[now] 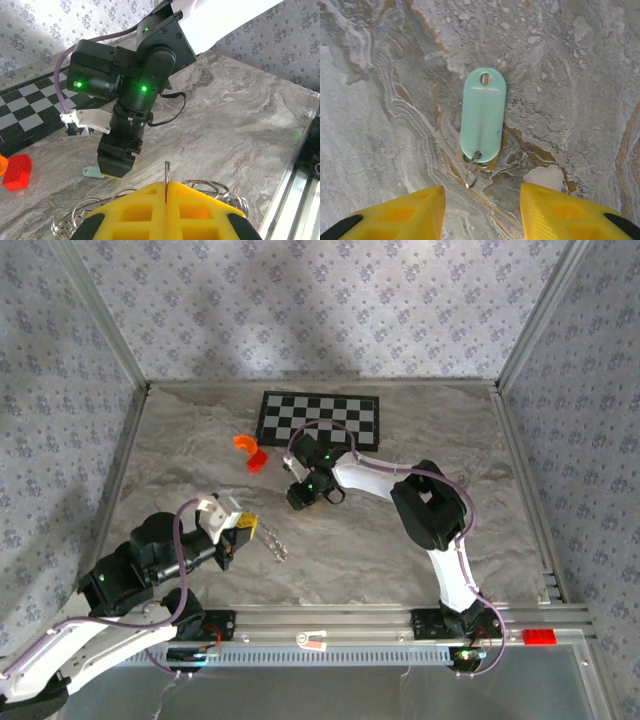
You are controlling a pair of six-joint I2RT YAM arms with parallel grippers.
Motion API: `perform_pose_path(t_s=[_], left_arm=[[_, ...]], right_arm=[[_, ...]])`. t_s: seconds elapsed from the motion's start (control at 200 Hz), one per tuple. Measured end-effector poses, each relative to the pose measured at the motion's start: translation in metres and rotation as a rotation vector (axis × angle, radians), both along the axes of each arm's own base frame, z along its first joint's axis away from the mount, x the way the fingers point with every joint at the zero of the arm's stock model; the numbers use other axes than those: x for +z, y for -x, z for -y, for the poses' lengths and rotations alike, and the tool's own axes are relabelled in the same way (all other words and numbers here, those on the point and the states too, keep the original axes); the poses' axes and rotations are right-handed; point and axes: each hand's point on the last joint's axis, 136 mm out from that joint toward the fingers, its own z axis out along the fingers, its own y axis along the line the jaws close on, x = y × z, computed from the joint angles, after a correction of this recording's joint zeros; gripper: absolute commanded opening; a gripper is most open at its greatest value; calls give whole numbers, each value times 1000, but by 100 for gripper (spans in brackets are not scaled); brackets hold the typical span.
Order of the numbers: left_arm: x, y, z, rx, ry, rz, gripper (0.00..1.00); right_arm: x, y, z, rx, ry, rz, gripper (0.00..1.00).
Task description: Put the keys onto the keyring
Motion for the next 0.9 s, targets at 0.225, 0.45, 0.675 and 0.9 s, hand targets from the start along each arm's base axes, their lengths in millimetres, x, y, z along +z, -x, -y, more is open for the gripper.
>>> perform_pose_path(t_s=[0.225,0.45,0.675,0.9], left_arm=[[0,0,-1,4,1,2,0],[1,0,-1,4,3,4,0],[1,0,-2,8,3,5,0],[2,0,-3,11,5,8,0]], right_arm=[[1,0,-3,5,-2,3,35],[-1,4,-8,21,0,2,23],[-5,6,-9,28,7,-4,10],[-6,6,-8,28,8,-4,3]])
